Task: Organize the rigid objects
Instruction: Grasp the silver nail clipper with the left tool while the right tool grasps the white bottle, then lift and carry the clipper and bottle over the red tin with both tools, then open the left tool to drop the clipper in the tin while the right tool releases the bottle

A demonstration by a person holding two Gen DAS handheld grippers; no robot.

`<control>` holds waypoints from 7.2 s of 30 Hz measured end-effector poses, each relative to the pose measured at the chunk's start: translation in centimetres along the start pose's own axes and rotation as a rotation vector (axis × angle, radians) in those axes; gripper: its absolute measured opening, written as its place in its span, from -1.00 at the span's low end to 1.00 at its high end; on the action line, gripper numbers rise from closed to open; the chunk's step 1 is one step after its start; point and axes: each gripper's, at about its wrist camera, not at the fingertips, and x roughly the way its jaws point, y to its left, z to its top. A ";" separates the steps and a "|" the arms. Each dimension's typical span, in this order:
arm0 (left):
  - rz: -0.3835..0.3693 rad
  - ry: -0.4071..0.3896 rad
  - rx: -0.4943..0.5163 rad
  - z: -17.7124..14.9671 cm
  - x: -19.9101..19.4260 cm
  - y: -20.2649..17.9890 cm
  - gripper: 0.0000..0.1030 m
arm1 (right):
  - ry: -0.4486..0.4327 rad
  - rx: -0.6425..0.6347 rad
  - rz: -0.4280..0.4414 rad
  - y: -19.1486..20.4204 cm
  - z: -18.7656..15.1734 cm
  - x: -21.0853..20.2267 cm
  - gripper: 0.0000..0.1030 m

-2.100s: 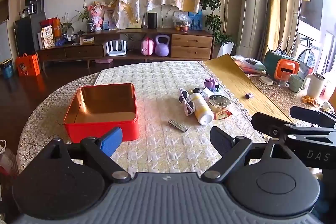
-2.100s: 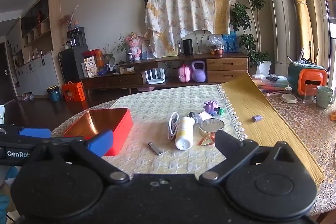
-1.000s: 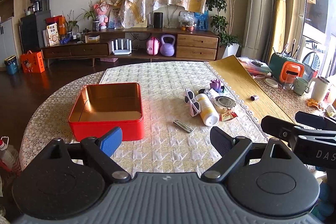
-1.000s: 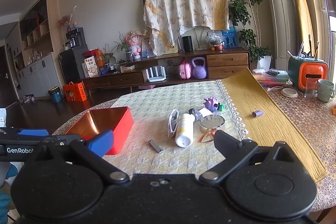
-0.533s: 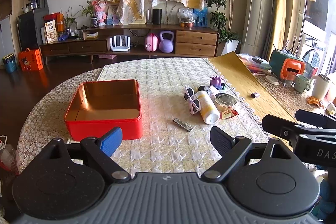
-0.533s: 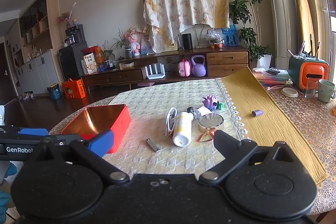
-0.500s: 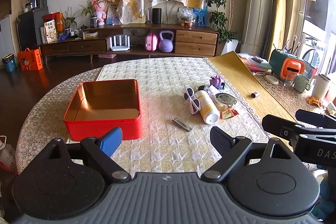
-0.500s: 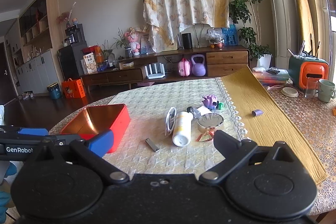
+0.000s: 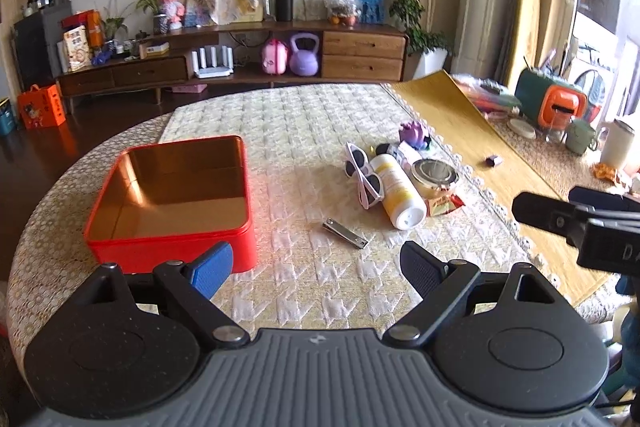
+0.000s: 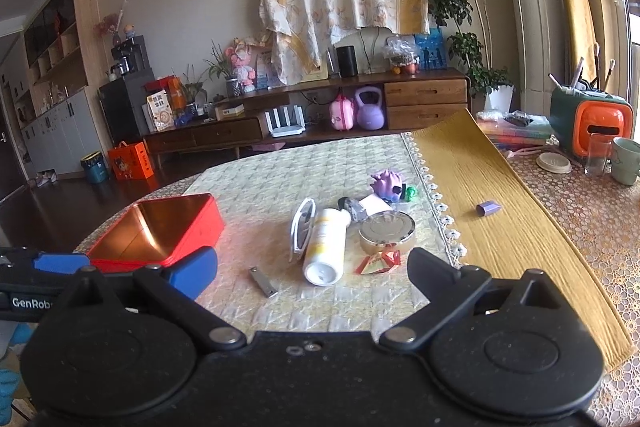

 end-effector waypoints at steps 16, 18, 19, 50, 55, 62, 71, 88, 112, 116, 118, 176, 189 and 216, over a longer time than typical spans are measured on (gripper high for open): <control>-0.129 0.092 0.154 0.4 10.8 -1.5 0.77 | 0.181 -0.090 0.032 -1.4 1.1 8.9 0.75; -0.131 0.095 0.176 0.5 11.9 -1.6 0.77 | 0.201 -0.094 0.048 -1.5 1.4 9.9 0.72; -0.136 0.098 0.179 0.6 12.5 -1.5 0.77 | 0.210 -0.095 0.054 -1.6 1.5 10.4 0.69; -0.231 0.109 0.228 0.4 18.6 -0.6 0.02 | 0.393 -0.097 0.071 -1.2 1.0 19.4 0.15; -0.220 0.093 0.259 0.2 18.3 -1.1 -0.28 | 0.402 -0.075 0.069 -1.3 0.8 20.0 0.08; -0.191 0.083 0.272 0.0 18.0 -1.5 -0.47 | 0.388 -0.068 0.057 -1.2 0.6 19.8 -0.06; -0.185 0.133 0.182 0.0 17.4 -0.3 -0.55 | 0.383 -0.036 0.044 -1.6 -0.3 17.5 -0.08; -0.089 0.240 -0.033 -0.3 16.0 -0.2 0.30 | 0.369 -0.004 0.056 -1.8 -1.9 15.1 -0.08; -0.057 0.205 -0.026 -0.5 14.4 -0.5 -0.79 | 0.314 -0.017 0.061 -1.2 -2.0 11.9 -0.12; -0.056 0.203 -0.058 -0.4 13.5 0.6 -0.79 | 0.289 -0.023 0.064 -0.4 -1.7 11.1 -0.14; -0.059 0.195 -0.070 -0.2 12.8 1.1 -0.79 | 0.277 -0.029 0.068 0.1 -1.5 10.7 -0.14; 0.168 0.337 -0.091 8.1 21.0 20.9 -0.78 | 0.333 -0.451 0.227 23.3 1.6 25.0 -0.15; 0.166 0.354 -0.080 8.0 22.1 21.2 -0.78 | 0.396 -0.466 0.234 23.9 0.1 25.2 -0.14; 0.184 0.339 -0.108 7.4 18.3 20.6 -0.77 | 0.338 -0.360 0.276 20.6 2.1 21.5 0.16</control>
